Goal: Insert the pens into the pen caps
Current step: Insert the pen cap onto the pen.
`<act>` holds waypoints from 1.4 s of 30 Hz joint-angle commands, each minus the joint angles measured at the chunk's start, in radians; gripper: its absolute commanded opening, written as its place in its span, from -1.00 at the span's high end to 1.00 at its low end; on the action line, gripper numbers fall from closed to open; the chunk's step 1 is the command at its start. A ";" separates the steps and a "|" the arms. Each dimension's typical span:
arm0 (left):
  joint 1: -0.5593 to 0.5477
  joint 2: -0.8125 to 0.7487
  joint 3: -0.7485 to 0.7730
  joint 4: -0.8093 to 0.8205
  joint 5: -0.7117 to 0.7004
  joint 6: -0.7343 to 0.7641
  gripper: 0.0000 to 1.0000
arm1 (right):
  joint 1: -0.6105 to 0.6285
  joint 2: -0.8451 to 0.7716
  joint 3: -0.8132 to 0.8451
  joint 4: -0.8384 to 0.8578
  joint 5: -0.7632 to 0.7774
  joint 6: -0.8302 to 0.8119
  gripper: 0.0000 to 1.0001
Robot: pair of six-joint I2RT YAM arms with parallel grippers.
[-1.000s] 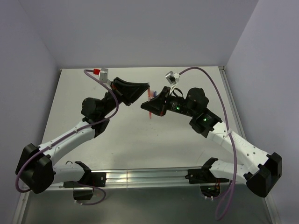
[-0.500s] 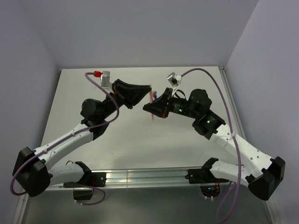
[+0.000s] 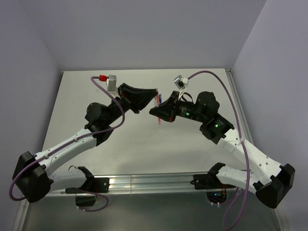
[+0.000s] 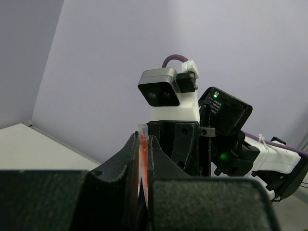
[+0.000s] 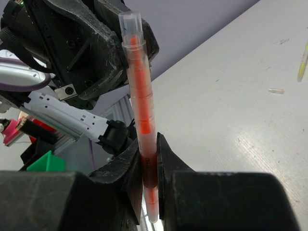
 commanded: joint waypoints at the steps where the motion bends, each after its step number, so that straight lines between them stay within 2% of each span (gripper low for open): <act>1: -0.090 -0.003 -0.042 -0.123 0.270 0.001 1.00 | -0.064 -0.021 0.034 0.173 0.188 0.022 1.00; 19: -0.096 0.009 -0.031 -0.170 0.221 0.020 1.00 | -0.070 -0.018 0.067 0.124 0.176 0.010 1.00; 25: -0.093 0.017 0.041 -0.298 0.100 0.078 1.00 | -0.068 0.014 0.102 0.076 0.130 -0.002 1.00; 27: -0.086 0.026 0.074 -0.314 0.080 0.078 1.00 | -0.068 0.025 0.120 0.049 0.113 -0.010 0.93; 34: -0.023 0.076 0.203 -0.397 -0.006 0.063 1.00 | -0.068 0.049 0.172 -0.048 0.078 -0.064 0.41; 37: 0.006 0.101 0.257 -0.426 -0.020 0.049 1.00 | -0.068 0.055 0.183 -0.082 0.075 -0.072 0.29; 42: 0.051 0.127 0.332 -0.477 -0.078 0.031 1.00 | -0.068 0.034 0.172 -0.141 0.099 -0.082 0.20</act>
